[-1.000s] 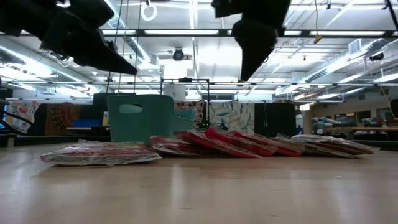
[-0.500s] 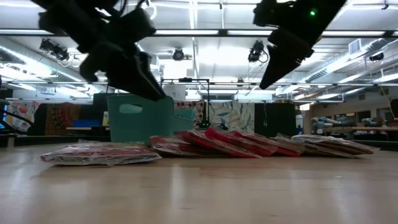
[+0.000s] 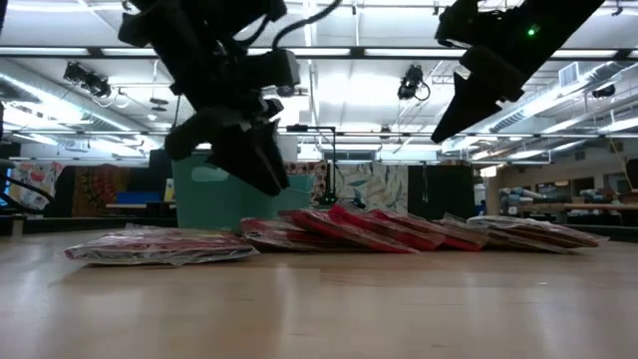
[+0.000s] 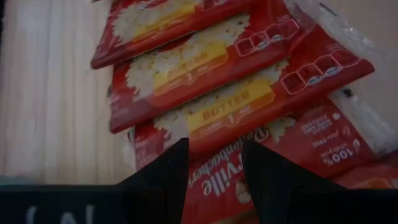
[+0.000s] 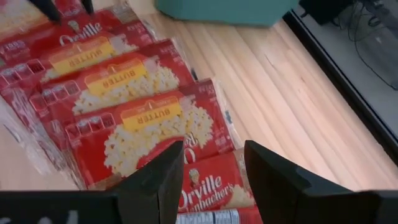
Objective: Sort popcorn bags into baskets
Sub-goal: Put the red popcorn bag into the green bin
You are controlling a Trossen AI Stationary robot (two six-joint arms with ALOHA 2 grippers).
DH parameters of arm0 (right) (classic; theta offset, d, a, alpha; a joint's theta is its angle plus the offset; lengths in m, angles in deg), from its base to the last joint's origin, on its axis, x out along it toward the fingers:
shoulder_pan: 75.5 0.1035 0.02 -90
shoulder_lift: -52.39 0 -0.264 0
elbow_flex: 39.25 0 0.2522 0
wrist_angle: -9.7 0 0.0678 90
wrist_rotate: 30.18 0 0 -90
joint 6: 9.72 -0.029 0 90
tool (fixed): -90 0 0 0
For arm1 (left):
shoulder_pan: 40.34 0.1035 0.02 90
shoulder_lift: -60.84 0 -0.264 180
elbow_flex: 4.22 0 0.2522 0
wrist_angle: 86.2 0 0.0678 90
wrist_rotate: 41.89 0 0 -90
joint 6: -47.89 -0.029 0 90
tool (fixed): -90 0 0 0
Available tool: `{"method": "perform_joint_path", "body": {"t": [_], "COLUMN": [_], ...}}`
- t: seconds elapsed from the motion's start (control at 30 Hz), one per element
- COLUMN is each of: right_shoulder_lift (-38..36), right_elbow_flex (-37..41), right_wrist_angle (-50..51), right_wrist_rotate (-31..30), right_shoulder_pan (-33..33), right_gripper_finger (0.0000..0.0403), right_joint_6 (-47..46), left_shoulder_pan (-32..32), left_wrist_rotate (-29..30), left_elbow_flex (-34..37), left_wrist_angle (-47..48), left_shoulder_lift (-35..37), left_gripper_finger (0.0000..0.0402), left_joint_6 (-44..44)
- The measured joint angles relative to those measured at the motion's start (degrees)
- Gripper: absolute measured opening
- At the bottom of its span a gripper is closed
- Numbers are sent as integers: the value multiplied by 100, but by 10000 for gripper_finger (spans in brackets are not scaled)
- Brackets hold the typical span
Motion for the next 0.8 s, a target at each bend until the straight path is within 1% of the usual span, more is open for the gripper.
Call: {"method": "perform_joint_path", "body": {"t": [0.17, 0.3, 0.37, 0.5, 0.63, 0.8], "right_shoulder_lift": [-35, -43, -72, -76, -71, -71], "right_elbow_flex": [263, 403, 446, 519, 571, 617], "right_wrist_angle": [-394, -623, -695, -1086, -1502, -1951], "right_wrist_rotate": [6, 44, 67, 93, 94, 23], "right_shoulder_pan": [1, 1, 1, 1, 0, 1], "right_gripper_finger": [174, 174, 174, 174, 174, 174], "right_joint_6": [114, 116, 114, 143, 279, 533], "left_shoulder_pan": [-9, -115, -186, -303, -318, -260], "left_wrist_rotate": [106, 582, 720, 723, 572, 657], "left_elbow_flex": [-79, -77, -31, -7, -7, 2], "left_wrist_angle": [1, -98, -157, -331, -457, -793], "left_shoulder_lift": [-262, -396, -396, -396, -484, -760], "left_gripper_finger": [153, 154, 159, 181, 204, 209], "left_joint_6": [-688, -1464, -1907, -2548, -3163, -3684]}}
